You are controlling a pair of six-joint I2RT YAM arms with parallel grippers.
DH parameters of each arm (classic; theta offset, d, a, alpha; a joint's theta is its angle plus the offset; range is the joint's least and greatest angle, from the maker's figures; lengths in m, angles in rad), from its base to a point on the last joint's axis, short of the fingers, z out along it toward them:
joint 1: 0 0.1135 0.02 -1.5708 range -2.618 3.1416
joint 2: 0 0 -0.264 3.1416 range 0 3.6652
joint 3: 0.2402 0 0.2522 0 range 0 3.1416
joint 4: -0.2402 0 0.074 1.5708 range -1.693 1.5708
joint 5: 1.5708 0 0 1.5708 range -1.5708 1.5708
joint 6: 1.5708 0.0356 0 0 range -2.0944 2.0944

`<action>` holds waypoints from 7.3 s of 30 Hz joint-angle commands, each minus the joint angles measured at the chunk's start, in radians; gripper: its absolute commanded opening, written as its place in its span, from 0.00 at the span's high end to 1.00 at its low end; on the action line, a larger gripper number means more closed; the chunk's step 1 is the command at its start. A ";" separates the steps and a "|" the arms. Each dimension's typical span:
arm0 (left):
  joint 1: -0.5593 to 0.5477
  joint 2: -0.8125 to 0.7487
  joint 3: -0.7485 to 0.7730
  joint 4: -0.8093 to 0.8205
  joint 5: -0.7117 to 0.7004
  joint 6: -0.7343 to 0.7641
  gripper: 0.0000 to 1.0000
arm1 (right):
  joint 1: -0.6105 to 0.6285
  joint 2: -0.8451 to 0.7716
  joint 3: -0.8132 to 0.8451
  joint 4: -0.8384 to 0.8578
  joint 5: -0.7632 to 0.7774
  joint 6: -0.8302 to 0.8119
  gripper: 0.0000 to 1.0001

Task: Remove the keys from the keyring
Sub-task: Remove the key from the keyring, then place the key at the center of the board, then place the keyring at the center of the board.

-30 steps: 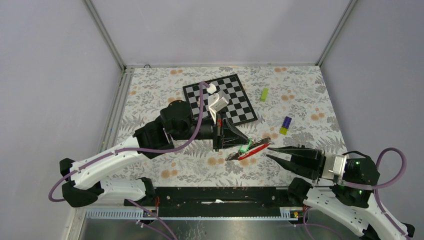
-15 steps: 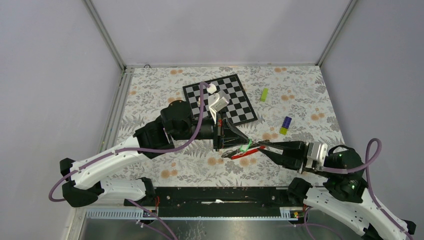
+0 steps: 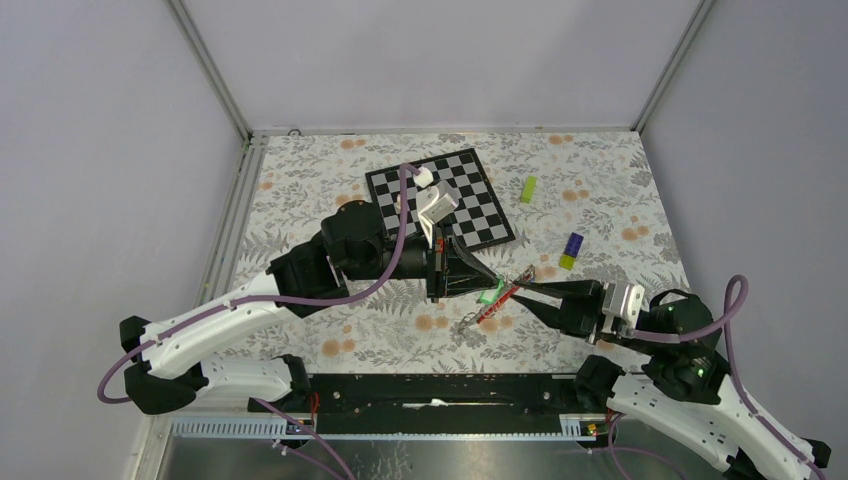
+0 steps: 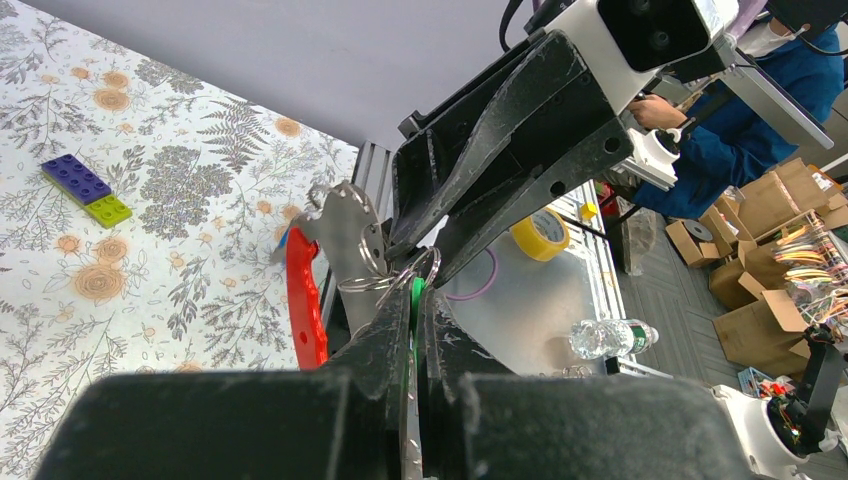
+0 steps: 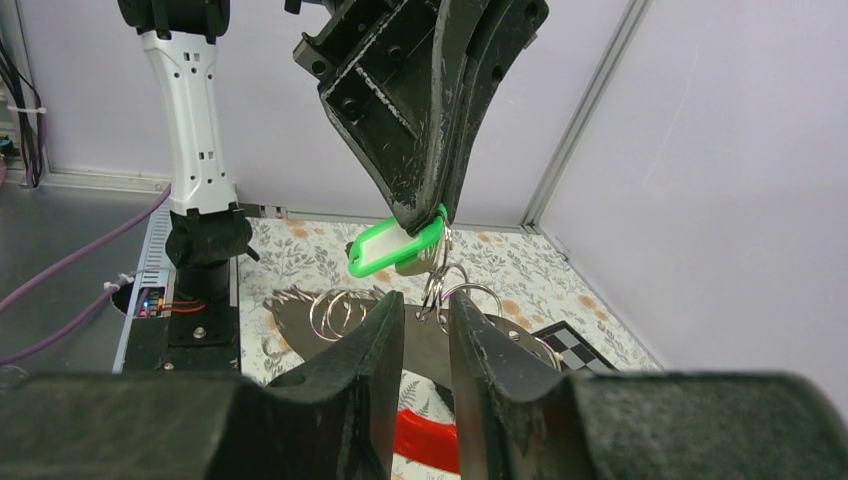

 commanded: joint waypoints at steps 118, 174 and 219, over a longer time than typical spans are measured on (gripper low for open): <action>0.015 -0.039 0.032 0.048 -0.057 -0.013 1.00 | 0.004 0.016 -0.038 0.137 0.078 0.012 0.70; 0.028 -0.045 0.014 0.068 -0.073 -0.039 1.00 | 0.005 -0.073 -0.083 0.309 0.018 0.040 1.00; 0.039 -0.111 -0.751 0.063 -0.791 -0.357 1.00 | 0.004 0.356 -0.234 -0.328 0.620 0.760 1.00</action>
